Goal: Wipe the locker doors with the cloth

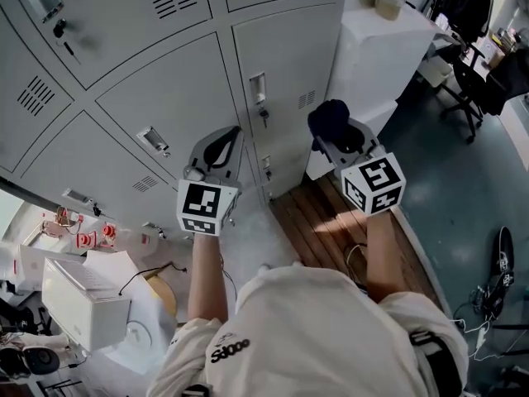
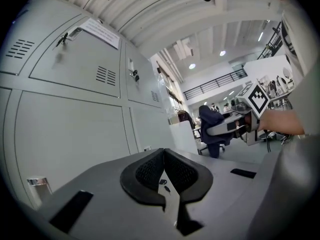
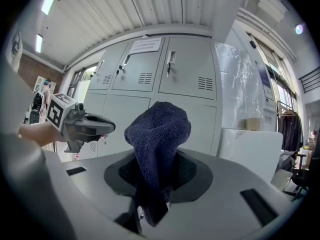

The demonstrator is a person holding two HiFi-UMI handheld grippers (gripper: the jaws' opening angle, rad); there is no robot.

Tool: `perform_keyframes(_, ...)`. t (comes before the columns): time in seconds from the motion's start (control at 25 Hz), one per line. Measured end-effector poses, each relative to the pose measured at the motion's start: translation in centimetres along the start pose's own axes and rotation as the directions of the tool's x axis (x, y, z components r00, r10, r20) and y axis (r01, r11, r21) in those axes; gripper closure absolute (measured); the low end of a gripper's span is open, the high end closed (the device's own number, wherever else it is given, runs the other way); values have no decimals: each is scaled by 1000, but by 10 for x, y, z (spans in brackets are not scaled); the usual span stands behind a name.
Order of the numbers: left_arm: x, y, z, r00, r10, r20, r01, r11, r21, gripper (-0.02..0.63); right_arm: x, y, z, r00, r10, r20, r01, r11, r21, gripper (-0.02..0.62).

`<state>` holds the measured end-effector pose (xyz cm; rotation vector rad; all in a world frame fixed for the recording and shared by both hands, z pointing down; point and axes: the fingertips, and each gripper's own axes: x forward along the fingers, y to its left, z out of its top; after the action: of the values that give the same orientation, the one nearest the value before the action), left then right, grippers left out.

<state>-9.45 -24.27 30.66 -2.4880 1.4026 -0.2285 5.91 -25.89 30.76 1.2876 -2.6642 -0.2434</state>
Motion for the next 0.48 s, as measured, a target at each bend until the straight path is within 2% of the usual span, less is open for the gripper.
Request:
perform_keyframes(0.28,-18,2,15,999,13,35,-13,1000,17,588,6,20,14,998,52,28,-51,998,-41,492)
perform_keyframes(0.48,-18,-2,11,1000,11,25,-11,1000,22,588,9,26,10,997,74,27,-72,996,-48,492)
